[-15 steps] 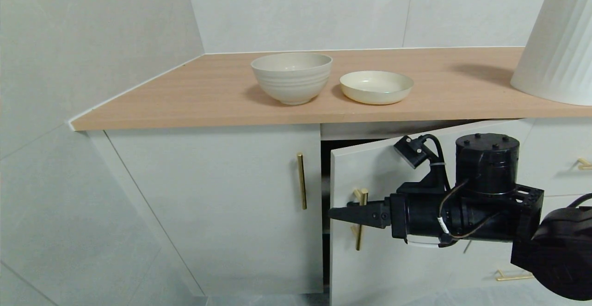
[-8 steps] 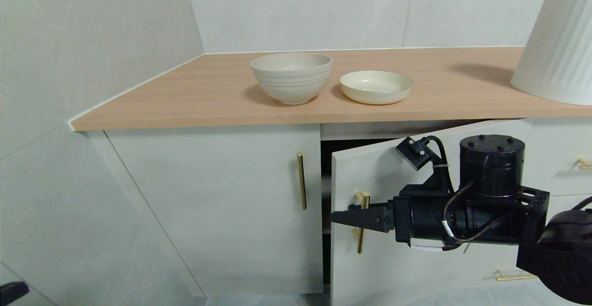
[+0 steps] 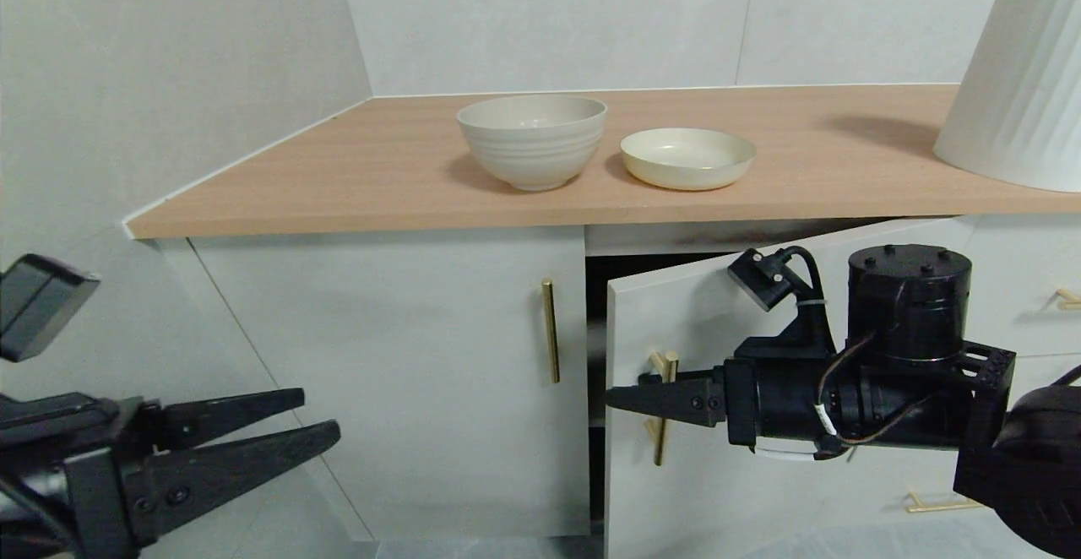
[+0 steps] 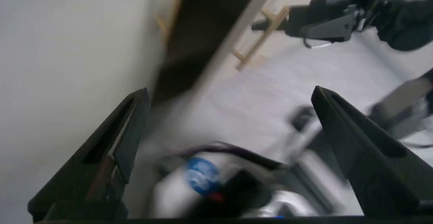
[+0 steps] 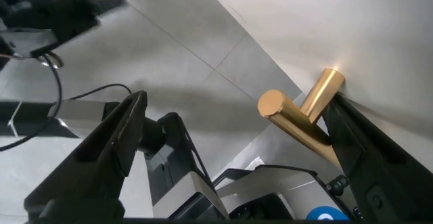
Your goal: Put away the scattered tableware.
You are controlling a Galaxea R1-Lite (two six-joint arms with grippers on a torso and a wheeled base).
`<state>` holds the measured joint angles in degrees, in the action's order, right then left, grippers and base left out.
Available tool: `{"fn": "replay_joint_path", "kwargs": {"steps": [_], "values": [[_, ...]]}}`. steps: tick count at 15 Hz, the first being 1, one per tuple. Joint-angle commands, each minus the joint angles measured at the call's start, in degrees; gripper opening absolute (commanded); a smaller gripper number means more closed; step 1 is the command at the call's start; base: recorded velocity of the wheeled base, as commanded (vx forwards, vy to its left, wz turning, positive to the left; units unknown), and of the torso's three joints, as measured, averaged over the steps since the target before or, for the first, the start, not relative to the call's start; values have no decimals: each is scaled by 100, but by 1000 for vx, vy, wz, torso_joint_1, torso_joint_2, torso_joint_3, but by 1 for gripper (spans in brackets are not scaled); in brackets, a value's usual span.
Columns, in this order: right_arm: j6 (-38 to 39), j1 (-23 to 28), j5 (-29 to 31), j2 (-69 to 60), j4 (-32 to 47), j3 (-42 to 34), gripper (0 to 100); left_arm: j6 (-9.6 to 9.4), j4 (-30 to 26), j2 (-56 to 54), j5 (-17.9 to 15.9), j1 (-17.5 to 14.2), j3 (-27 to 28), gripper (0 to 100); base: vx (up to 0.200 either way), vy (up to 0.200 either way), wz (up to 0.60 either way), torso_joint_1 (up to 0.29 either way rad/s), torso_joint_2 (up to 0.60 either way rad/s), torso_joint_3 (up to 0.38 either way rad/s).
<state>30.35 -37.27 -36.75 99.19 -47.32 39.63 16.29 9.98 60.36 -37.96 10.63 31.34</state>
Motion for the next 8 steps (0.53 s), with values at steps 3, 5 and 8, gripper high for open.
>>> {"fn": "replay_joint_path", "kwargs": {"steps": [3, 5, 8], "values": [[-3, 0, 2, -14, -5, 1, 100, 744, 390, 460, 78, 668, -146, 100, 0, 0, 0, 0, 0, 0], [-3, 0, 2, -14, -5, 1, 100, 744, 390, 504, 78, 756, -199, 100, 0, 0, 0, 0, 0, 0], [-3, 0, 2, -5, -5, 1, 100, 744, 425, 565, 78, 800, -225, 0, 0, 0, 0, 0, 0, 0]]}}
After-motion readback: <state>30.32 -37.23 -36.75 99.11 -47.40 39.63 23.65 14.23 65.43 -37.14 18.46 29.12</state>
